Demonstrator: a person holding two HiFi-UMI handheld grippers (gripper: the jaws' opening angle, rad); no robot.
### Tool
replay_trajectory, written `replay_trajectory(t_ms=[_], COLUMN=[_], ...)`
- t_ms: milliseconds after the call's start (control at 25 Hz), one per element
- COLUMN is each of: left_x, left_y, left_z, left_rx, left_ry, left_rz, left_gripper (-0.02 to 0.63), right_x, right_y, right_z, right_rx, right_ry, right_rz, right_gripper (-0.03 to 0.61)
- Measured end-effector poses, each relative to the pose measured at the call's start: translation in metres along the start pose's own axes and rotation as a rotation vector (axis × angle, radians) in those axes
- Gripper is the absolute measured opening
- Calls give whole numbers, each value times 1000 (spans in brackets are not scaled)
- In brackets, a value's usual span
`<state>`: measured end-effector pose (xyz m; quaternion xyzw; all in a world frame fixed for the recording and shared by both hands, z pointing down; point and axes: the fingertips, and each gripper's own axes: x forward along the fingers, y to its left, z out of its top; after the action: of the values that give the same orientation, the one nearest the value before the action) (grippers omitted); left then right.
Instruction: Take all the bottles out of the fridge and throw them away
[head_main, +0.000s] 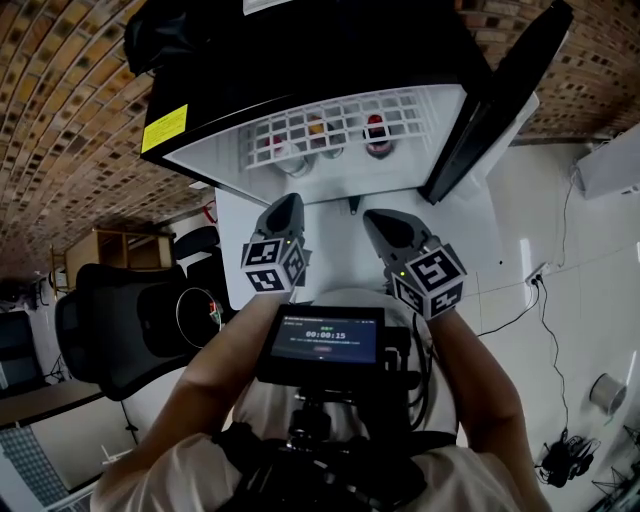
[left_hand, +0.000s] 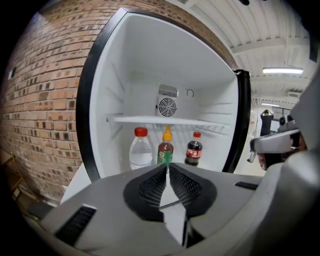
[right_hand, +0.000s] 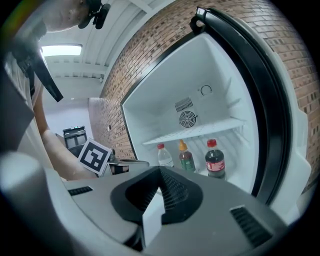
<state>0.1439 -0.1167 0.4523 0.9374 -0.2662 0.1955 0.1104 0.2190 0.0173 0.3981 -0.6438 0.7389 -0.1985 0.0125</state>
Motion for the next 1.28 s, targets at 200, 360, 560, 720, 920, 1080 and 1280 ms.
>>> replay_trajectory(t_ms=[200, 360, 560, 720, 920, 1080, 1280], left_x=[17, 35, 62, 81, 103, 116, 127], left_y=[10, 24, 39, 52, 62, 69, 69], left_z=[-6, -10, -7, -6, -6, -2, 5], left_rx=[13, 1, -55, -62, -39, -30, -8], left_ry=[19, 36, 35, 45, 60, 34, 63], left_rz=[68, 126, 172, 230, 285, 318, 344], left_gripper=[167, 241, 300, 365, 377, 380, 355], right_x=[1, 2, 0, -2, -7, -12, -19], right_y=[-12, -20, -29, -36, -45, -48, -49], right_z=[-1, -4, -8, -10, -13, -16, -24], right_rx=[6, 11, 18, 30, 41, 43, 46], right_ry=[17, 36, 59, 69, 81, 92, 110], right_rz=[21, 31, 26, 15, -7, -23, -34], right_gripper=[6, 6, 6, 6, 6, 6, 6])
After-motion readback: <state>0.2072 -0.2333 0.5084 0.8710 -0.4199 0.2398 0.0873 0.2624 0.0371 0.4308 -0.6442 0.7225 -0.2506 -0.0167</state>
